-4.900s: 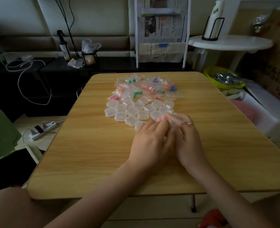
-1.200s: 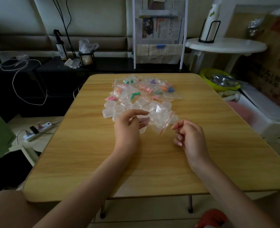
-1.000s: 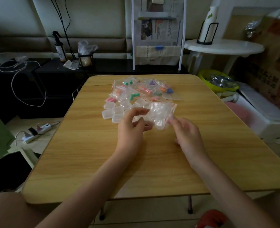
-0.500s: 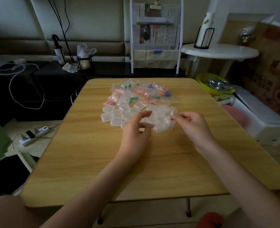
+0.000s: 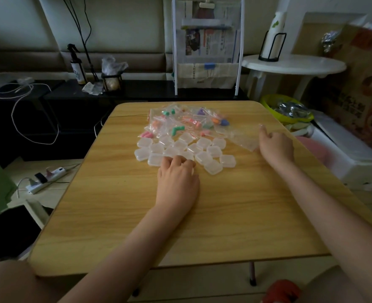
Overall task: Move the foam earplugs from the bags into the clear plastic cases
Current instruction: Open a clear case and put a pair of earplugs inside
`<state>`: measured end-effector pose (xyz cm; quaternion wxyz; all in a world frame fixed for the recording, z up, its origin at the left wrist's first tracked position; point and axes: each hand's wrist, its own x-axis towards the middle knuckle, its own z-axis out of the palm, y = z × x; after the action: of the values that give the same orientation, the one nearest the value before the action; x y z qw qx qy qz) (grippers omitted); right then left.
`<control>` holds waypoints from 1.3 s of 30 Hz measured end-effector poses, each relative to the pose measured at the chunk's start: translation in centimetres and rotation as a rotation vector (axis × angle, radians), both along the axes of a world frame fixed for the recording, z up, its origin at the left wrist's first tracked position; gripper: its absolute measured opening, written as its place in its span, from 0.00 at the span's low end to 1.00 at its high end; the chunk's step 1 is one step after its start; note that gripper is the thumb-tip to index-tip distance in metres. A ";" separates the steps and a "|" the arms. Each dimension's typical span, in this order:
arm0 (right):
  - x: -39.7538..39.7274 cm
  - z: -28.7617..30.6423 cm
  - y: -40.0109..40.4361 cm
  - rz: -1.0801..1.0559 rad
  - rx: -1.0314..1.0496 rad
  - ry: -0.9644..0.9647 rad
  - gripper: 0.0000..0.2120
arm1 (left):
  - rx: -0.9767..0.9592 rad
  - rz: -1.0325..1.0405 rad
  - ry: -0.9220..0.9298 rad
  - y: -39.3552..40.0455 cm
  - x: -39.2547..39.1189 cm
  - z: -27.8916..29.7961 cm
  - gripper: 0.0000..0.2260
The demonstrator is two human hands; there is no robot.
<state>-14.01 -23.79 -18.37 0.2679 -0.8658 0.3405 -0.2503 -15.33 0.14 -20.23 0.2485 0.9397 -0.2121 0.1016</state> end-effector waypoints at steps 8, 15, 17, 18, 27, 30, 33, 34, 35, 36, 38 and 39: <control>-3.8 0.4 3.1 0.310 -0.012 -0.258 0.19 | -0.206 -0.088 -0.012 0.0 0.1 -0.2 0.17; -6.2 0.7 9.2 0.804 0.213 -0.113 0.10 | -0.374 -0.202 -0.173 -0.3 -1.0 0.2 0.23; -6.1 0.4 9.7 0.770 0.197 -0.059 0.10 | -0.373 -0.234 -0.185 -0.2 -1.1 0.3 0.23; -6.0 0.3 9.6 0.758 0.211 -0.044 0.11 | -0.379 -0.249 -0.175 -0.3 -1.1 0.2 0.23; -6.5 0.7 9.0 0.775 0.450 -0.124 0.20 | -0.700 -0.252 0.026 -0.6 -0.7 0.4 0.17; -6.7 0.8 8.2 0.780 0.299 -0.196 0.19 | -0.835 -0.285 0.284 -0.5 -0.8 0.7 0.17; -7.0 0.8 7.8 0.843 0.254 -0.234 0.18 | -0.925 -0.351 0.479 -0.2 -0.7 0.9 0.18; -7.0 0.9 7.8 0.851 0.236 -0.251 0.18 | -0.948 -0.369 0.532 -0.2 -0.7 0.9 0.20; -7.0 0.9 7.8 0.855 0.220 -0.268 0.17 | -0.974 -0.380 0.587 -0.3 -0.6 1.0 0.22; -7.0 0.9 7.8 0.856 0.211 -0.283 0.17 | -1.014 -0.393 0.647 -0.3 -0.6 1.0 0.22; -7.0 0.8 7.7 0.861 0.208 -0.296 0.16 | -1.129 -0.417 0.794 -0.3 -0.7 1.3 0.20; -7.1 0.7 7.7 0.863 0.207 -0.299 0.15 | -1.182 -0.431 0.872 -0.3 -0.7 1.5 0.19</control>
<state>-21.09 -16.13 -17.70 0.4784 -0.8516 -0.0699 -0.2028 -16.06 -0.19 -18.76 0.7855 0.5432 -0.1835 -0.2327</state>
